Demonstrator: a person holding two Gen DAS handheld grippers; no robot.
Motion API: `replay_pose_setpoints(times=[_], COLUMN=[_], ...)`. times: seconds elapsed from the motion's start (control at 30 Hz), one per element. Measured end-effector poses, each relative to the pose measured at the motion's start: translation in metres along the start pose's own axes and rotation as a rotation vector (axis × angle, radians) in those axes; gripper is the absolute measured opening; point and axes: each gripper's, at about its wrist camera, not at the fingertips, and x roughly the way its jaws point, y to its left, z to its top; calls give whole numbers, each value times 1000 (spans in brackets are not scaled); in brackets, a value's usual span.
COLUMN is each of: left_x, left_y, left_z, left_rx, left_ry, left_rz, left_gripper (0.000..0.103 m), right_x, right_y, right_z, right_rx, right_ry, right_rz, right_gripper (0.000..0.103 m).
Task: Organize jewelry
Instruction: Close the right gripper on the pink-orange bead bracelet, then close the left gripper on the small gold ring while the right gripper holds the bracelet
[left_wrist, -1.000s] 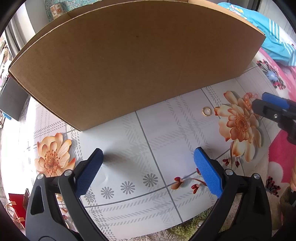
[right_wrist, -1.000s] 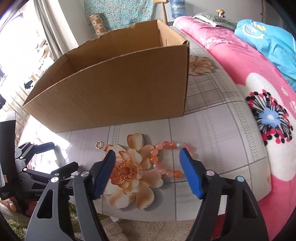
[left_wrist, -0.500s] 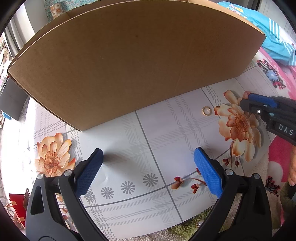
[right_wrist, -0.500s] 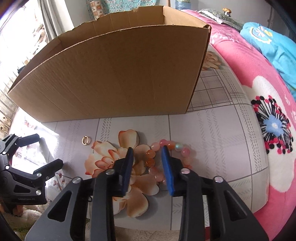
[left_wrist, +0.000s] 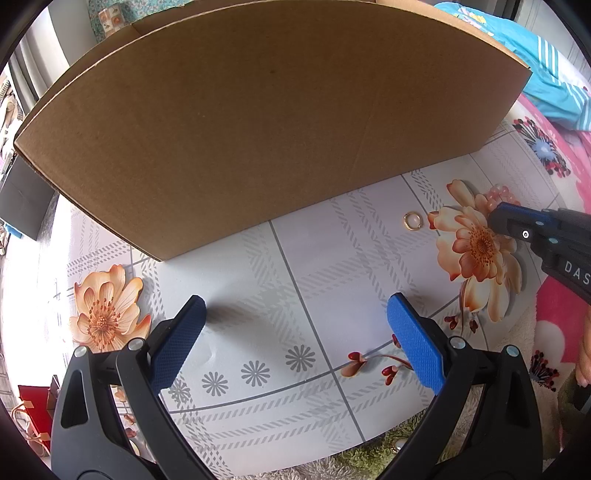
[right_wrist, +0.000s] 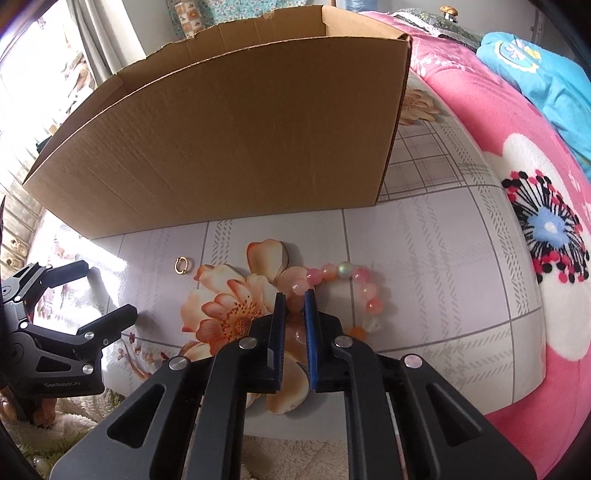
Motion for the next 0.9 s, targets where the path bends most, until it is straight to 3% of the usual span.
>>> replay_pose_setpoints(times=[0.5,0.9], left_x=[1,0], left_y=[1,-3], left_z=[3,-6], left_rx=[-1,51], left_ry=[8,-71], left_rz=[1,-13], left_gripper=[95,96], right_x=[-4,-2], right_y=[-12,-11], right_z=[-6,-8], right_rx=[30,37], right_ry=[-20,-33], right_rz=[34,28], right_gripper=[10,10])
